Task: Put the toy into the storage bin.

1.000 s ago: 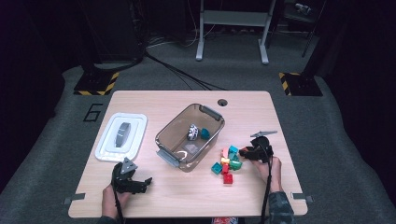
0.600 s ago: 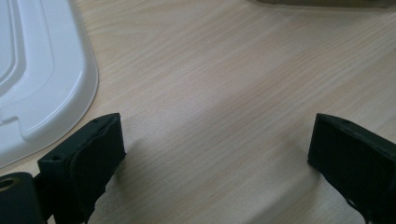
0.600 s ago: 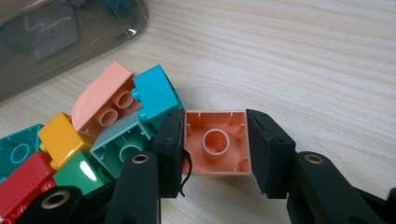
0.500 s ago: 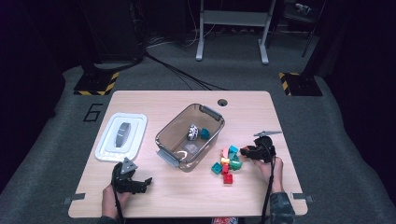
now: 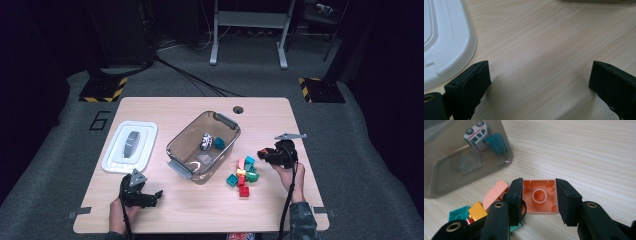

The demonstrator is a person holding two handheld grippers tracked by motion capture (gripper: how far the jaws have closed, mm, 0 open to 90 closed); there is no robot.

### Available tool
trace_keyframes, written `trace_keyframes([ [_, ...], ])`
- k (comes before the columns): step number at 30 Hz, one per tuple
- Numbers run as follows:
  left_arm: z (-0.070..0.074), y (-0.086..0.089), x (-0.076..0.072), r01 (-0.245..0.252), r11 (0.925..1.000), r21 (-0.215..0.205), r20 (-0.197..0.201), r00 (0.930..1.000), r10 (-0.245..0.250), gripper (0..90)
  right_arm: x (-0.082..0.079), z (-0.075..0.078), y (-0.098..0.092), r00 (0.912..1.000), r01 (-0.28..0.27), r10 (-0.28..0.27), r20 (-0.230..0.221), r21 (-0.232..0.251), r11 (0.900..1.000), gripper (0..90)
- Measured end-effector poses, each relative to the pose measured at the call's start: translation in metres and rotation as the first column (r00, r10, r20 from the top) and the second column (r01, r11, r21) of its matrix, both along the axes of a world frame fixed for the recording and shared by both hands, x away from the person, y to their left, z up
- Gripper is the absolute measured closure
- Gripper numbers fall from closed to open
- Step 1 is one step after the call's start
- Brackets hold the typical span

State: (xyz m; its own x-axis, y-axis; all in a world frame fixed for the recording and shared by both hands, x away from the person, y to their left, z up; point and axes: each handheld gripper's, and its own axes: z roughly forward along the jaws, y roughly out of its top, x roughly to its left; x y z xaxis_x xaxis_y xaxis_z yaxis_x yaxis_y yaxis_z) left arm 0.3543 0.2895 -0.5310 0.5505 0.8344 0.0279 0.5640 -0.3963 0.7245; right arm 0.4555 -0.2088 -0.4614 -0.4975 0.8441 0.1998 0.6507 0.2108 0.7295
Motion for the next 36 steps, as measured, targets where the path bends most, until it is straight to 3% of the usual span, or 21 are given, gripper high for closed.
trace_keyframes([
  [13,0.000,0.000,0.000,-0.002,1.0000,-0.005,-0.002,1.0000,0.002,3.6,0.006,0.022,0.013,0.9989,-0.029,0.027,0.038,0.039,0.999,58.8],
  [36,0.000,0.000,0.000,-0.002,1.0000,-0.004,-0.001,1.0000,0.002,3.6,0.017,0.066,0.037,0.9906,-0.080,0.078,0.112,0.018,0.997,58.7],
])
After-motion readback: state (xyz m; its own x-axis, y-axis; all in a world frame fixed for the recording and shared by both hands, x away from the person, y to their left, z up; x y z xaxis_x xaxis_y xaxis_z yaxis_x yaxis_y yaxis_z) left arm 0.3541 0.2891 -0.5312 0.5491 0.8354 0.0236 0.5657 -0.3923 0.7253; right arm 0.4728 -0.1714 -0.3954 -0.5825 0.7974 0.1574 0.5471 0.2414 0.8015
